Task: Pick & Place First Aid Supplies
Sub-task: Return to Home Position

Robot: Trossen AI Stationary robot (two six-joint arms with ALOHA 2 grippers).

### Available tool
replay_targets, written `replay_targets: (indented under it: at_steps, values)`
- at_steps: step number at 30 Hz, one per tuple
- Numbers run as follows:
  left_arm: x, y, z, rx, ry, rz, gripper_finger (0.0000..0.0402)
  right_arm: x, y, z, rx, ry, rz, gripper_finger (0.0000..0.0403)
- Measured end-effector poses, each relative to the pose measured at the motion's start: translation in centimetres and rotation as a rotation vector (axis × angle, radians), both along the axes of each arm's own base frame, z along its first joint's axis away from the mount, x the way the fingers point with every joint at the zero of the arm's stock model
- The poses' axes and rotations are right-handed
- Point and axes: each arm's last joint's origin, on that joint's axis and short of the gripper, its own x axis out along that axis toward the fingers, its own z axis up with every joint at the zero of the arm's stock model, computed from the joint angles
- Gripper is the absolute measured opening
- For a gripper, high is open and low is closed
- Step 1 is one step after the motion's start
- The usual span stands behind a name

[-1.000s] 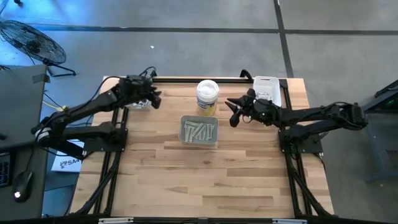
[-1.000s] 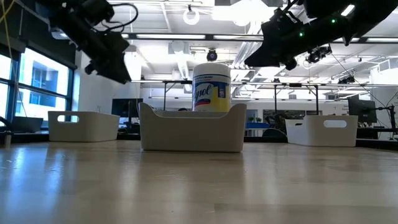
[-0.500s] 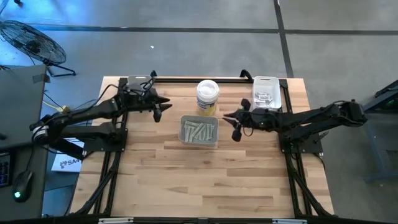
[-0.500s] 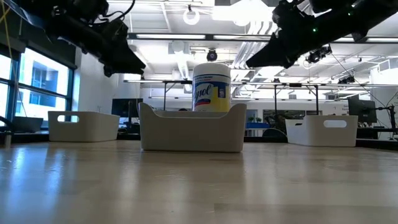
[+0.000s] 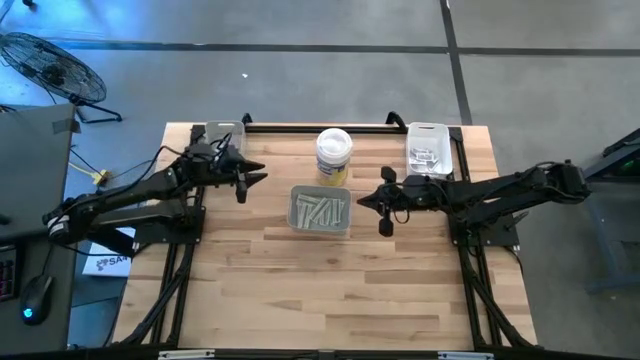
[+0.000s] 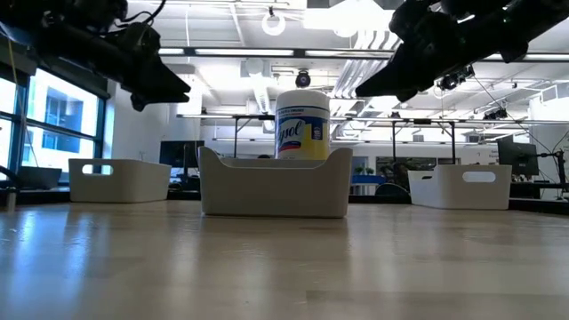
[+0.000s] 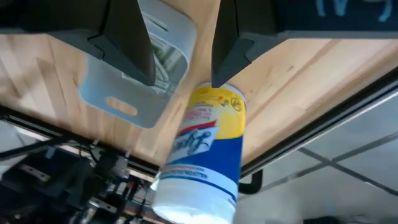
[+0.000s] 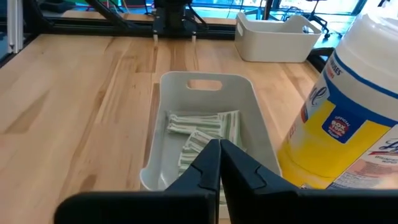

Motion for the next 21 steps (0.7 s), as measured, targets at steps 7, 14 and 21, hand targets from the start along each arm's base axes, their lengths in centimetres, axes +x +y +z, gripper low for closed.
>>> replay_targets:
  at_steps: [7,14,21]
  values:
    - [-1.0,-0.6,-1.0,0.011,-0.024,-0.014,0.0154,0.1,0.0,0.2,-0.008,-0.02,0.002,0.0001]
    - [-1.6,-0.9,-1.0,0.024,-0.046,-0.014,0.0154,-1.2,-0.1,-1.7,-0.012,-0.117,0.002,0.0001]
    - [-1.7,-0.6,-0.7,0.062,-0.056,0.106,0.0154,-5.2,-0.4,-3.3,-0.029,-0.267,-0.014,0.0001]
